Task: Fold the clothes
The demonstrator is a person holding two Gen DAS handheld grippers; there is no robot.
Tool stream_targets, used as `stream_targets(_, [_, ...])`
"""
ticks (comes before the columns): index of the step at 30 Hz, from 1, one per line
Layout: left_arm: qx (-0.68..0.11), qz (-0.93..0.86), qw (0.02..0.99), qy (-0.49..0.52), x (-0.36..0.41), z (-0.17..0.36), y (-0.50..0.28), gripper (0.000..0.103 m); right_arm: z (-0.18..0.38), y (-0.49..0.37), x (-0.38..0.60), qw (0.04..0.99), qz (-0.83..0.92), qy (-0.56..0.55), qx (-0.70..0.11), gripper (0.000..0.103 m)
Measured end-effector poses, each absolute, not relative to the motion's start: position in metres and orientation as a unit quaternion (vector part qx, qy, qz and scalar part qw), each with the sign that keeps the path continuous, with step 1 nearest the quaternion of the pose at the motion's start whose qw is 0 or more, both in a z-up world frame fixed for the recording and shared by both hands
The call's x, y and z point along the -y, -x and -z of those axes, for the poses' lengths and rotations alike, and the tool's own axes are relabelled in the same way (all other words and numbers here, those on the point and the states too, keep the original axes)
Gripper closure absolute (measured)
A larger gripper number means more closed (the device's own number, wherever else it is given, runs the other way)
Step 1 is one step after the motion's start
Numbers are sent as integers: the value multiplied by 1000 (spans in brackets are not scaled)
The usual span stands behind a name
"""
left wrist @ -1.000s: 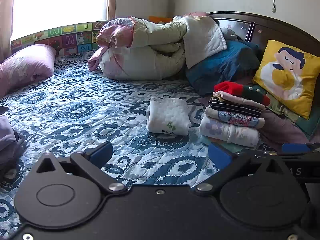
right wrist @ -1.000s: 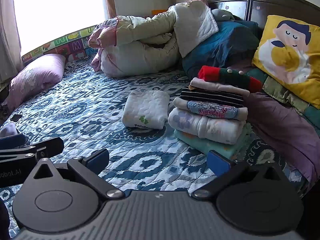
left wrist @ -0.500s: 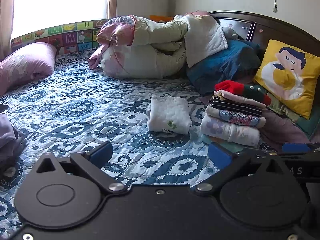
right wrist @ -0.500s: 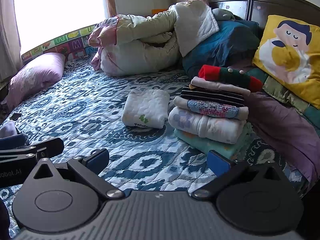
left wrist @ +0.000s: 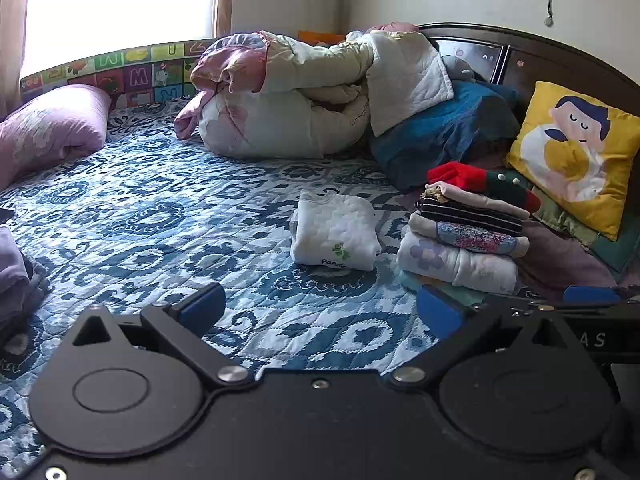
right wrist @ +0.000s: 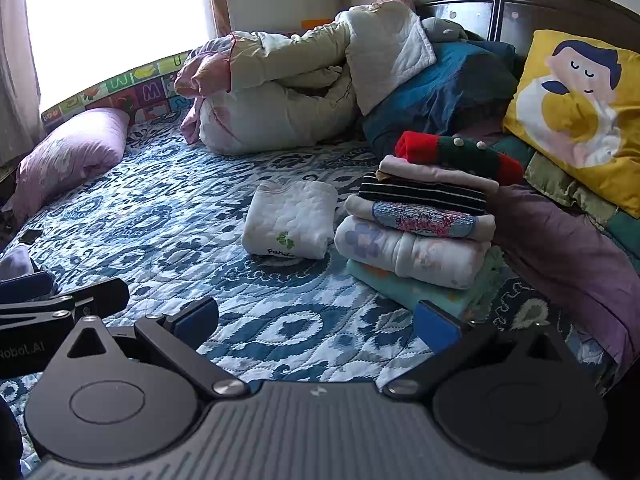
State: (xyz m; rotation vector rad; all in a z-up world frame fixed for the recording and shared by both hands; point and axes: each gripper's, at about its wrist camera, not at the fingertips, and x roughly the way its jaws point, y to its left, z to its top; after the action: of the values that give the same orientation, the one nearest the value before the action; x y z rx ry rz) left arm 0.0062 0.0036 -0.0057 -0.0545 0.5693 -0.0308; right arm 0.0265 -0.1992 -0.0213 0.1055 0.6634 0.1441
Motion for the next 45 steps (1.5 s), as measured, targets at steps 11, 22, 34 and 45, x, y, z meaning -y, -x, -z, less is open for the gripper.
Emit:
stream_targets(11, [-283,20,959,23,-3,9,-16,0,25,-33,200,941,-71,-52,-326,0])
stream_targets(22, [-295,32,955,16,-12,24,-59,0,39,-69,196,939,-72,-52,-331,0])
stream_targets(34, [-311,53,949,11,-22,51,-129,0,72,-134,191,939,-74,-47,-334,0])
stream_targets(45, [-291,58,955,24,-33,75,-192,2,102,-192,183,946,-40,-47,-317,0])
